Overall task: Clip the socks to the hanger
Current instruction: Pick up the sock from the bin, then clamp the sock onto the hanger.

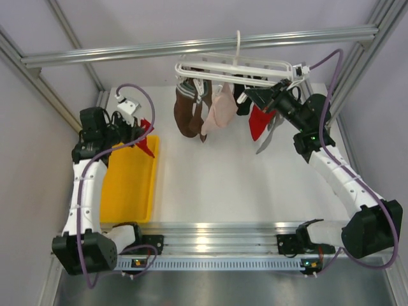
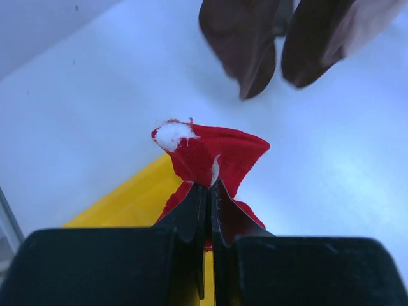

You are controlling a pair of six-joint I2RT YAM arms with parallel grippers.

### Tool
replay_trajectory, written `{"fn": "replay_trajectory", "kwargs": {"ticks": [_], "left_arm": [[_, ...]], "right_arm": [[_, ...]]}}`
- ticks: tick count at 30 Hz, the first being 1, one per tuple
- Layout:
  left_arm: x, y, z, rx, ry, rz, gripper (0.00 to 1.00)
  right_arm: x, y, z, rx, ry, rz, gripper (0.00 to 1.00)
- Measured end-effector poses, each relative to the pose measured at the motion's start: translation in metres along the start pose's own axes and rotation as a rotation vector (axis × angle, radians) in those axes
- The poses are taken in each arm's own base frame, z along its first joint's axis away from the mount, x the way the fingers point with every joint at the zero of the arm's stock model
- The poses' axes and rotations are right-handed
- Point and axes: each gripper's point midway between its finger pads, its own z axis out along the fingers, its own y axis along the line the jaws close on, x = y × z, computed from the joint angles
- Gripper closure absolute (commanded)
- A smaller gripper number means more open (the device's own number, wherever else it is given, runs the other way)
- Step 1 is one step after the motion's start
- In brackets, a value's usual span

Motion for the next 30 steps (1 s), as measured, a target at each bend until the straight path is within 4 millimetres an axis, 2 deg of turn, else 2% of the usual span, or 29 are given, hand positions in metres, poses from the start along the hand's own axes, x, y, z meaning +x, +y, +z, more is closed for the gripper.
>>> {"fn": "replay_trajectory", "kwargs": {"ticks": [2, 4, 5, 9, 15, 19, 22, 26, 30], "left_arm": [[-0.029, -0.019, -0.003, 0.037, -0.095, 0.016, 1.00], [-0.050, -0.045, 0.001, 0.101, -0.164, 0.037, 1.00], [-0.061, -0.064, 0.005, 0.150, -0.202, 0.051, 1.00], [-0.081, -0.120, 0.014, 0.287, -0.288, 0.079, 1.00], [-0.109, -0.177, 0.018, 0.371, -0.371, 0.144, 1.00], [-0.131, -0.226, 0.030, 0.417, -0.388, 0.178, 1.00], [-0.142, -0.245, 0.047, 0.403, -0.383, 0.147, 1.00], [-0.151, -0.247, 0.073, 0.345, -0.343, 0.037, 1.00], [-0.166, -0.241, 0.090, 0.294, -0.341, -0.029, 1.00]], "right_arm": [[0.001, 0.000, 0.001, -0.004, 0.002, 0.015, 1.00], [0.003, -0.001, 0.003, -0.007, 0.004, 0.032, 1.00], [0.003, -0.001, 0.004, -0.009, 0.004, 0.040, 1.00], [0.005, -0.002, 0.007, -0.020, 0.005, 0.069, 1.00], [0.006, -0.001, 0.008, -0.025, 0.009, 0.103, 1.00], [0.005, 0.001, 0.008, -0.031, 0.006, 0.110, 1.00], [0.005, 0.002, 0.008, -0.039, 0.004, 0.106, 1.00], [0.005, 0.003, 0.008, -0.043, 0.005, 0.106, 1.00], [0.005, 0.004, 0.008, -0.047, 0.006, 0.112, 1.00]]}}
